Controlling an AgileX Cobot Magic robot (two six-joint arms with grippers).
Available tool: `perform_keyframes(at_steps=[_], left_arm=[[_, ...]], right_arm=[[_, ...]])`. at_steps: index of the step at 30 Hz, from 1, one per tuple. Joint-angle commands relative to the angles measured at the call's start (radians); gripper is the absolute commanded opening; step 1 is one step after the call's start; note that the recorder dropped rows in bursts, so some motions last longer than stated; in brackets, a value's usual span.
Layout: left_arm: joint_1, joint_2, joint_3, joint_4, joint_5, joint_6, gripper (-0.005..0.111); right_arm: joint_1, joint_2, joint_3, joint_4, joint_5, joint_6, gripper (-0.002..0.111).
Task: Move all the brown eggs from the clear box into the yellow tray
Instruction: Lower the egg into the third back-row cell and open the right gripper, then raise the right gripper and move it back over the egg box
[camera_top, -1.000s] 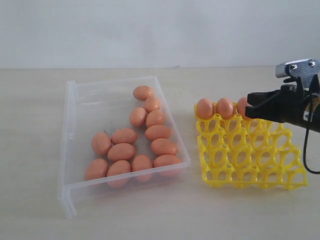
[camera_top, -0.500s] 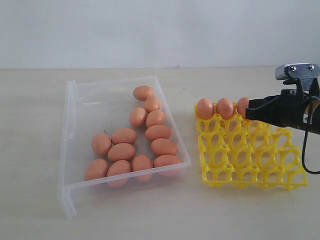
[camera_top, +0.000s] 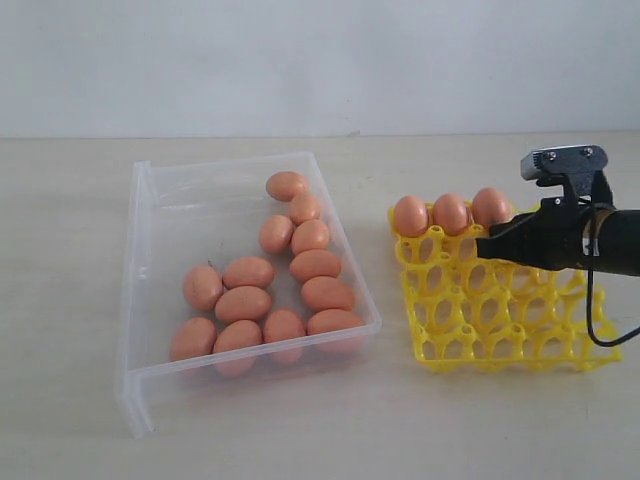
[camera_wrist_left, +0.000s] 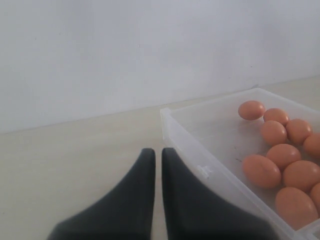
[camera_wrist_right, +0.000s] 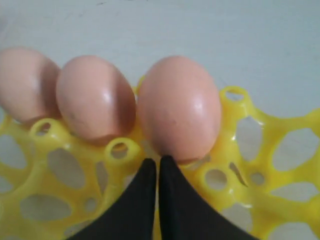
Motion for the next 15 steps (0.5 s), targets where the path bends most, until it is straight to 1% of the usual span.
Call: perform_keyframes(at_steps=[1, 4, 8, 11, 13, 14, 15], left_arm=[[-0.006, -0.001, 0.004, -0.002, -0.003, -0.005, 0.004], [-0.006, -0.001, 0.004, -0.002, -0.003, -0.005, 0.004], [-0.006, -0.001, 0.004, -0.002, -0.003, -0.005, 0.004], [-0.006, -0.001, 0.004, -0.002, -0.003, -0.005, 0.004], [-0.006, -0.001, 0.004, -0.002, -0.003, -0.005, 0.004], [-0.006, -0.001, 0.004, -0.002, -0.003, -0.005, 0.004], [-0.006, -0.001, 0.004, -0.002, -0.003, -0.005, 0.004]], right_arm=[[-0.001, -0.021, -0.001, -0.248, -0.164, 0.16, 0.0], [-0.001, -0.105, -0.001, -0.321, -0.342, 0.215, 0.0], [-0.001, -0.251, -0.001, -0.349, -0.406, 0.259, 0.0], [0.004, -0.361, -0.001, -0.386, -0.499, 0.302, 0.0], [0.03, -0.408, -0.001, -0.406, -0.496, 0.336, 0.0], [0.057, -0.421, -0.001, -0.419, -0.468, 0.351, 0.0], [0.1, -0.425, -0.001, -0.431, -0.399, 0.383, 0.0]])
